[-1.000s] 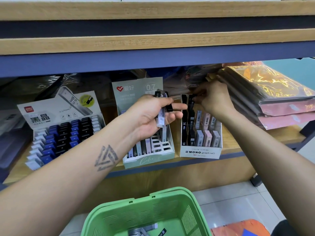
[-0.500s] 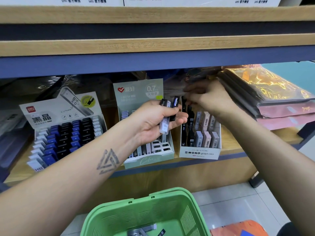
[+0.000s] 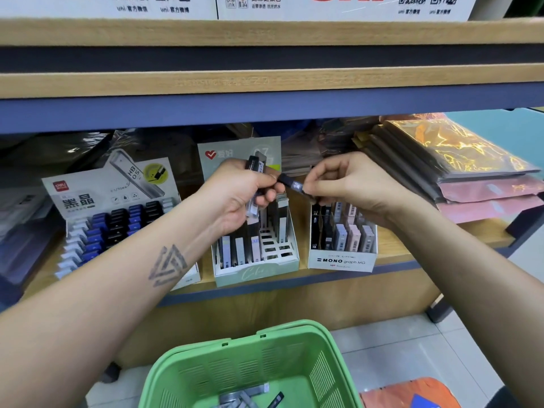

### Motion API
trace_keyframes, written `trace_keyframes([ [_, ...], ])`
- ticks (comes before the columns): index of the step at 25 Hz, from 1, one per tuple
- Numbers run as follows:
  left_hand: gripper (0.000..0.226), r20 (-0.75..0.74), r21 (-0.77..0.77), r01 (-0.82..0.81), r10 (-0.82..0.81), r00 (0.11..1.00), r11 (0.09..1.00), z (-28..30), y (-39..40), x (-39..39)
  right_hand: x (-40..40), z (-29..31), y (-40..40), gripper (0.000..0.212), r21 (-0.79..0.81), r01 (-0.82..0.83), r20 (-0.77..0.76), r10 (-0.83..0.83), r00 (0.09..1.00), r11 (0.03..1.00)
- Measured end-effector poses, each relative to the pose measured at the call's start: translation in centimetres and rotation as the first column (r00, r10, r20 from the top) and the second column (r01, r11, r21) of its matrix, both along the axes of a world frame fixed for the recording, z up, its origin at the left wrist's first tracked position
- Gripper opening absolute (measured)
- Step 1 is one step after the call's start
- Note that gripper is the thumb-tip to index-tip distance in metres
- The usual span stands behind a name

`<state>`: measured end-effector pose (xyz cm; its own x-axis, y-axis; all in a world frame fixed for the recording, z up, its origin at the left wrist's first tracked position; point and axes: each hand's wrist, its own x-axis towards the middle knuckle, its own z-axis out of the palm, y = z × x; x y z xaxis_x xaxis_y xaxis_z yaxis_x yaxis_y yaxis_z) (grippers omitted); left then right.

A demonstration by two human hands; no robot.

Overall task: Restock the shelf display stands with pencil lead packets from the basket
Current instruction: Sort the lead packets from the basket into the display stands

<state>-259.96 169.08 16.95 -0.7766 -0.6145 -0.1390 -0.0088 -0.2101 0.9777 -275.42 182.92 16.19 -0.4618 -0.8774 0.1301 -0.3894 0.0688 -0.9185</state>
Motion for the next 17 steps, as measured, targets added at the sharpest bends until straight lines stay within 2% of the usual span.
trace_keyframes([
  [2,0.008,-0.003,-0.03,0.001,-0.001,1.0,1.0,0.1,-0.3,0.2,1.3,0.2,-0.6,0.018,0.026,-0.051,-0.055,0.053,0.997,0.998],
  [5,0.009,-0.01,-0.054,0.004,-0.005,1.0,0.999,0.2,-0.4,0.6,2.7,0.0,-1.8,0.034,0.008,-0.111,0.03,0.111,0.993,0.994],
  [7,0.007,-0.006,-0.045,0.019,-0.02,1.0,0.999,0.2,-0.5,1.2,3.2,-0.2,-2.5,0.043,-0.007,-0.124,0.035,0.124,0.992,0.992],
  [13,0.005,0.029,0.056,0.03,-0.032,0.999,0.998,0.5,-2.1,3.1,4.3,-0.4,-4.0,0.023,-0.068,-0.121,0.14,0.13,0.982,0.99],
  [17,0.009,0.069,0.05,-0.02,0.016,0.997,0.999,0.7,-3.5,5.0,4.0,0.3,-4.4,0.023,-0.131,-0.061,0.071,0.071,0.995,0.989],
])
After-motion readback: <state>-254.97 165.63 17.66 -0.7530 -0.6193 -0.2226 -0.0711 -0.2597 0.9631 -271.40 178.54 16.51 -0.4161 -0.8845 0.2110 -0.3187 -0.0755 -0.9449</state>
